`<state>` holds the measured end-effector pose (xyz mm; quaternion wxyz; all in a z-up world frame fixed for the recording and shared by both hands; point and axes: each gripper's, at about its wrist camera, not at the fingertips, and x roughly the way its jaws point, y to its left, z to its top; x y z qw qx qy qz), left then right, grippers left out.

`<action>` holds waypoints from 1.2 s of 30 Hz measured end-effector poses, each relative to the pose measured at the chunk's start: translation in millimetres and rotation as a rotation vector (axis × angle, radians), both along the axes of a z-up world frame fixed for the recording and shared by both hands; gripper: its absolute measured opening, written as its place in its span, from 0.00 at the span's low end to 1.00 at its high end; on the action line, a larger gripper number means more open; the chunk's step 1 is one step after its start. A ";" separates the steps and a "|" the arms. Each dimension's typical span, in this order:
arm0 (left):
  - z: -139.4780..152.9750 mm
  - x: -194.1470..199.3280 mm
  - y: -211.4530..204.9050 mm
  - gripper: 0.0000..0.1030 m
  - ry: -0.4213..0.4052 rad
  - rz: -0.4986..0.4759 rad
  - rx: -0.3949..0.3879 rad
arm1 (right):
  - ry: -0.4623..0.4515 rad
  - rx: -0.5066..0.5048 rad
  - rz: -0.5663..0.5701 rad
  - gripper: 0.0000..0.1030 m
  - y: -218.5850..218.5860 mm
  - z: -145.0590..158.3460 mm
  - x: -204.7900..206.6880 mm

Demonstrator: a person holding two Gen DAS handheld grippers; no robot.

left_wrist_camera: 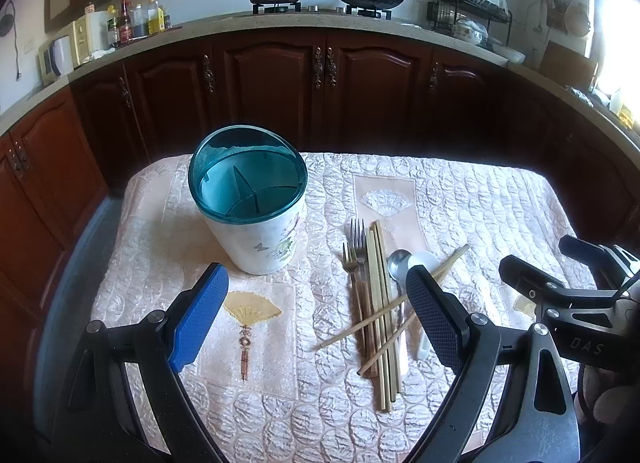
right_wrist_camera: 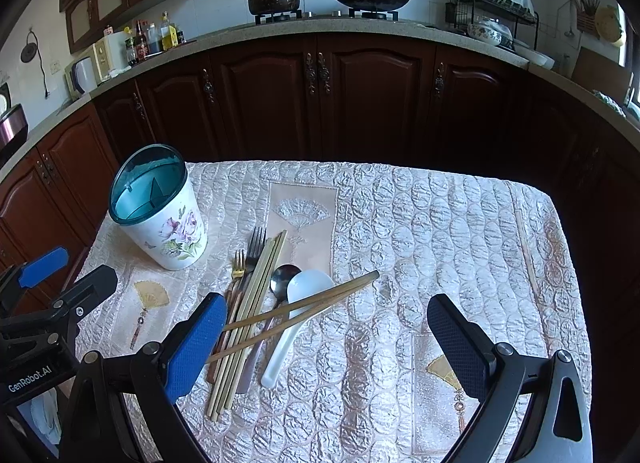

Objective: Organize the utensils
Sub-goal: 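Lower the right gripper onto a wooden chopstick and close it while the left gripper grasps another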

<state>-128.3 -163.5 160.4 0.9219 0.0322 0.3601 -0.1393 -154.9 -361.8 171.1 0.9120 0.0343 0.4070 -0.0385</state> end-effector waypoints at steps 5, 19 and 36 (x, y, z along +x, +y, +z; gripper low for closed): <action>0.1 1.3 2.1 0.89 0.003 0.009 -0.011 | 0.001 0.002 0.001 0.98 0.1 0.0 0.0; -8.9 5.5 1.5 0.88 0.004 -0.029 -0.013 | 0.065 0.079 0.017 0.90 -16.0 -31.9 3.3; -73.9 68.6 -78.0 0.65 0.198 -0.342 0.069 | 0.210 0.442 -0.074 0.47 -74.5 -118.6 40.2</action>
